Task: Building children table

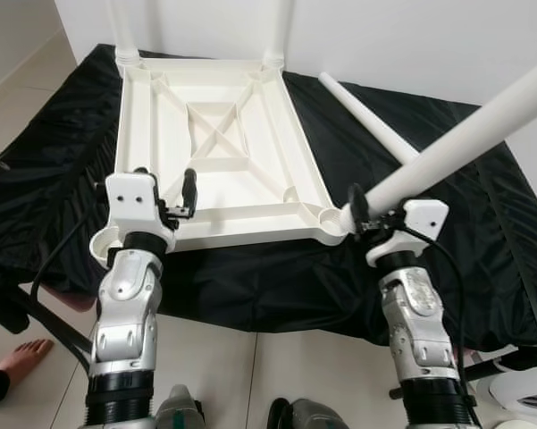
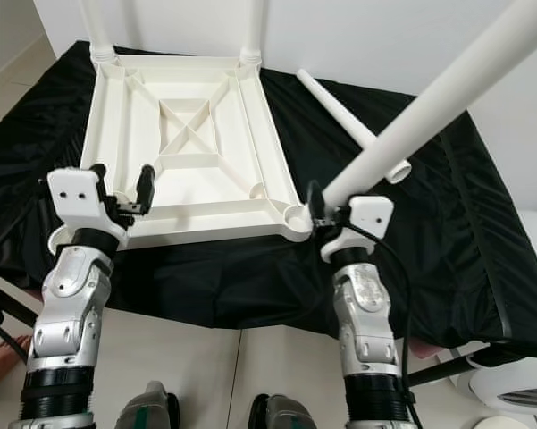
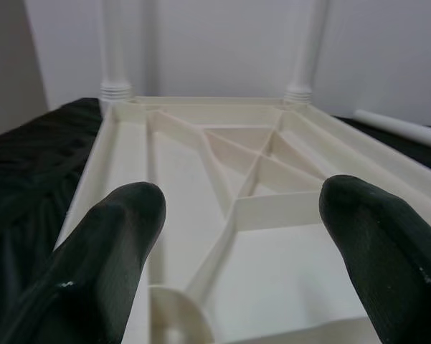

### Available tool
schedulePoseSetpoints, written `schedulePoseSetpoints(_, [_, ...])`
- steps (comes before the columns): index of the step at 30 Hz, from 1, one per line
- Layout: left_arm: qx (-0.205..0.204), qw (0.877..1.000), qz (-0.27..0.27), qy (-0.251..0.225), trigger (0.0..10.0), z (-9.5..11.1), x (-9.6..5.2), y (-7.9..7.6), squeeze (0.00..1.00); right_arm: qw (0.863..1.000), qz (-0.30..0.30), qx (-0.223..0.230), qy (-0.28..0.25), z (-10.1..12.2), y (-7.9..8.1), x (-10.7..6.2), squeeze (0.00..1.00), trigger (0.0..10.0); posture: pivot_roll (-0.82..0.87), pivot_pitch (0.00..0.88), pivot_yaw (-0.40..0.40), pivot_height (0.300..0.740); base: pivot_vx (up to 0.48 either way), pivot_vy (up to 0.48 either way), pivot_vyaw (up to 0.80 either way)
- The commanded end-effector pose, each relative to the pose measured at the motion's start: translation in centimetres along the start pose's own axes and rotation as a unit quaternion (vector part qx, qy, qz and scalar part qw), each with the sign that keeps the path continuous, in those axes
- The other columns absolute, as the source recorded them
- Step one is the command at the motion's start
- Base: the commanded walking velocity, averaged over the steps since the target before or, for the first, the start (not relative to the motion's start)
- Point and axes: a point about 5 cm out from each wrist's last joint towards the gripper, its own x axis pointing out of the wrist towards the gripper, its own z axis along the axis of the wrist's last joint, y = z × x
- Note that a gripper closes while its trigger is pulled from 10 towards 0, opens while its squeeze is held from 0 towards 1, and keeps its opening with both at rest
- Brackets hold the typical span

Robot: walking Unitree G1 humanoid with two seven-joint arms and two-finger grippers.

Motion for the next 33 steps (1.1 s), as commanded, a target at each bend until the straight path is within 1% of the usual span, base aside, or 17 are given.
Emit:
schedulePoseSetpoints(1, [0.005,1.0,-0.004,-0.006,10.0,0.1,-0.3,-0.7,0.0,1.0,-0.003,-0.021,-0.014,0.6,-0.6,-0.3,0.0,10.0,0.02,0.025,-0.049,0.74,0.0,0.0,0.0])
schedulePoseSetpoints(3, [0.012,1.0,-0.02,-0.006,10.0,0.0,-0.5,-1.2,0.0,0.999,-0.007,-0.027,-0.018,0.8,-0.8,-0.6,0.0,10.0,0.02,0.027,-0.048,0.74,0.0,0.0,0.0])
schedulePoseSetpoints(4, [0.009,1.0,-0.027,-0.005,10.0,0.0,-0.7,-1.4,0.0,0.999,-0.008,-0.033,-0.019,0.9,-0.9,-0.8,0.0,10.0,0.02,0.043,-0.042,0.74,0.0,0.0,0.0])
schedulePoseSetpoints(8, [0.016,0.999,-0.039,-0.005,10.0,0.0,-1.4,-1.7,0.0,0.999,-0.004,-0.052,-0.016,1.0,-1.2,-1.5,0.0,10.0,0.03,0.061,-0.036,0.74,0.0,0.0,0.0])
schedulePoseSetpoints(10, [0.016,0.999,-0.041,-0.003,10.0,0.0,-1.6,-1.7,0.0,0.998,-0.004,-0.053,-0.015,1.0,-1.3,-1.6,0.0,10.0,0.03,0.061,-0.036,0.74,0.0,0.0,0.0])
schedulePoseSetpoints(11, [0.026,0.999,-0.048,-0.004,10.0,0.0,-1.8,-1.7,0.0,0.998,-0.002,-0.063,-0.013,0.9,-1.4,-1.8,0.0,10.0,0.04,0.078,-0.037,0.74,0.0,0.0,0.0])
schedulePoseSetpoints(13, [0.047,0.997,-0.056,-0.003,10.0,0.0,-2.3,-1.6,0.0,0.997,0.004,-0.078,-0.01,0.8,-1.7,-1.9,0.0,10.0,0.04,0.082,-0.036,0.74,0.0,0.0,0.0])
schedulePoseSetpoints(14, [0.047,0.997,-0.056,-0.003,10.0,0.0,-2.3,-1.6,0.0,0.997,0.004,-0.078,-0.01,0.8,-1.7,-1.9,0.0,10.0,0.04,0.082,-0.036,0.74,0.0,0.0,0.0])
schedulePoseSetpoints(16, [0.06,0.996,-0.064,-0.003,10.0,-0.1,-2.5,-1.5,0.0,0.996,0.009,-0.092,-0.009,0.7,-1.9,-2.0,0.0,10.0,0.04,0.085,-0.042,0.74,0.0,0.0,0.0])
schedulePoseSetpoints(20, [0.065,0.996,-0.068,-0.002,10.0,-0.1,-2.5,-1.3,0.0,0.995,0.009,-0.095,-0.008,0.6,-2.0,-1.9,0.0,10.0,0.04,0.085,-0.045,0.74,0.0,0.0,0.0])
schedulePoseSetpoints(23, [0.071,0.995,-0.068,-0.007,10.0,0.2,-2.3,-0.7,0.0,0.994,0.021,-0.103,-0.009,0.8,-2.0,-1.6,0.0,10.0,0.04,0.081,-0.052,0.74,0.0,0.0,0.0])
schedulePoseSetpoints(26, [0.075,0.995,-0.068,-0.008,10.0,0.1,-2.2,-0.7,0.0,0.993,0.028,-0.119,-0.006,0.7,-2.4,-1.6,0.0,10.0,0.04,0.068,-0.058,0.74,0.0,0.0,0.0])
schedulePoseSetpoints(31, [0.077,0.995,-0.069,-0.006,10.0,0.0,-2.2,-0.7,0.0,0.993,0.022,-0.119,-0.003,0.5,-2.8,-1.7,0.0,10.0,0.03,0.06,-0.06,0.74,0.0,0.0,0.0])
schedulePoseSetpoints(33, [0.078,0.994,-0.073,-0.006,10.0,-0.2,-2.2,-0.7,0.0,0.992,0.021,-0.127,-0.005,0.6,-3.1,-1.7,0.0,10.0,0.03,0.052,-0.052,0.74,0.0,0.0,0.0])
